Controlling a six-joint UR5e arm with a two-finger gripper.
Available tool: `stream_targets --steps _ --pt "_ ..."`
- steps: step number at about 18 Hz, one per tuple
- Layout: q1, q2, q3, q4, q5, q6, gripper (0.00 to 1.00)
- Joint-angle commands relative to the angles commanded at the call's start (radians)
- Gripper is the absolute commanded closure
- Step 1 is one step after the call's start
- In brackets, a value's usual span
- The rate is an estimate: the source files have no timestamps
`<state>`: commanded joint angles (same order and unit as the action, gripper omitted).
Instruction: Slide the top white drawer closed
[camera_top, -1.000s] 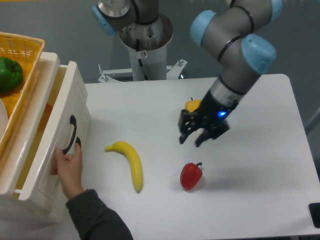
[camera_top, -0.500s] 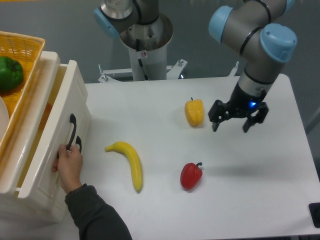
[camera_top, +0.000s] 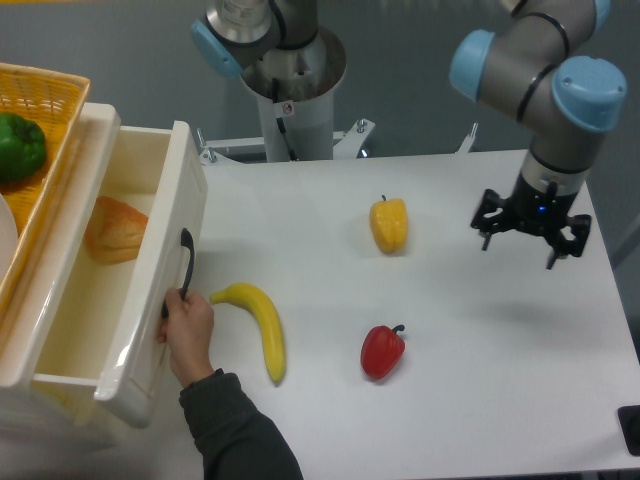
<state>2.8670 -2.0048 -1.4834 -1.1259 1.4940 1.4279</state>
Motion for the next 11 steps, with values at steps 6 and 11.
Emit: stream_targets --steps 6,11 --pt "0.012 -0.020 0.000 -0.002 0.067 0.107 0.00" --pt "0.037 -0.046 0.000 -0.003 0.091 0.269 0.00"
